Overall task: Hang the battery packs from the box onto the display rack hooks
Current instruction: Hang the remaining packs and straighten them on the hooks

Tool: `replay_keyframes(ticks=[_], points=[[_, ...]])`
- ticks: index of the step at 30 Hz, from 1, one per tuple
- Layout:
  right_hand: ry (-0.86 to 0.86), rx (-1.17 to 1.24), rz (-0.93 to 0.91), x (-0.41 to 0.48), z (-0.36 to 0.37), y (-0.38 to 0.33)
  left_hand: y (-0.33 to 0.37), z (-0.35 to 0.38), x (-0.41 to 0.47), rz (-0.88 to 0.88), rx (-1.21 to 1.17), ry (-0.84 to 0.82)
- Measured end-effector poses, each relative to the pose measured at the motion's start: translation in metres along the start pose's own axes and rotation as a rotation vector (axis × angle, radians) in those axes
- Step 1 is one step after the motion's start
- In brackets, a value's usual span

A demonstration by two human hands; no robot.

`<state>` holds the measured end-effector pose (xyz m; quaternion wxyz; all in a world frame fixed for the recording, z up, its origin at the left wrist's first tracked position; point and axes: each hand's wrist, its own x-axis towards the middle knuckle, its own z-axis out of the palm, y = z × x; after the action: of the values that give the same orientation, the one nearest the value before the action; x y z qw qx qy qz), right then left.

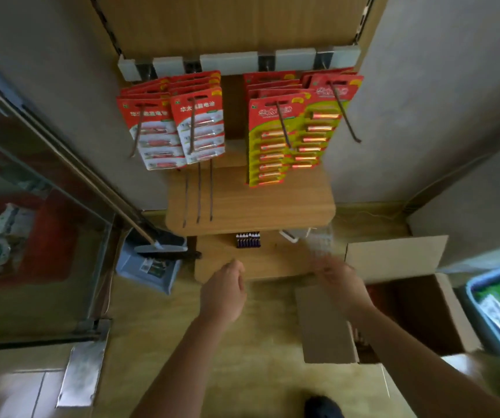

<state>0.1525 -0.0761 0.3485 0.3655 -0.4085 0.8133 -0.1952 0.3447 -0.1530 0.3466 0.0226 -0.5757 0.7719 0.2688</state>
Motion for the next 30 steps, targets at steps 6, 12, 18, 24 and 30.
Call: replay_keyframes(ticks=[6, 12, 18, 24, 30], points=[[0.032, -0.042, 0.16, -0.015, -0.043, 0.1, 0.064, 0.066, -0.015, 0.057, 0.022, -0.114], [-0.054, -0.116, 0.24, -0.006, -0.114, 0.21, 0.151, 0.152, -0.007, -0.007, -0.004, -0.184], [-0.125, -0.124, 0.206, 0.012, -0.174, 0.311, 0.239, 0.246, -0.01, -0.093, -0.16, -0.221], [-0.15, -0.091, 0.261, 0.032, -0.168, 0.375, 0.263, 0.303, -0.008, -0.08, -0.184, -0.278], [-0.267, -0.066, 0.282, 0.067, -0.115, 0.421, 0.238, 0.363, 0.025, -0.125, -0.178, -0.334]])
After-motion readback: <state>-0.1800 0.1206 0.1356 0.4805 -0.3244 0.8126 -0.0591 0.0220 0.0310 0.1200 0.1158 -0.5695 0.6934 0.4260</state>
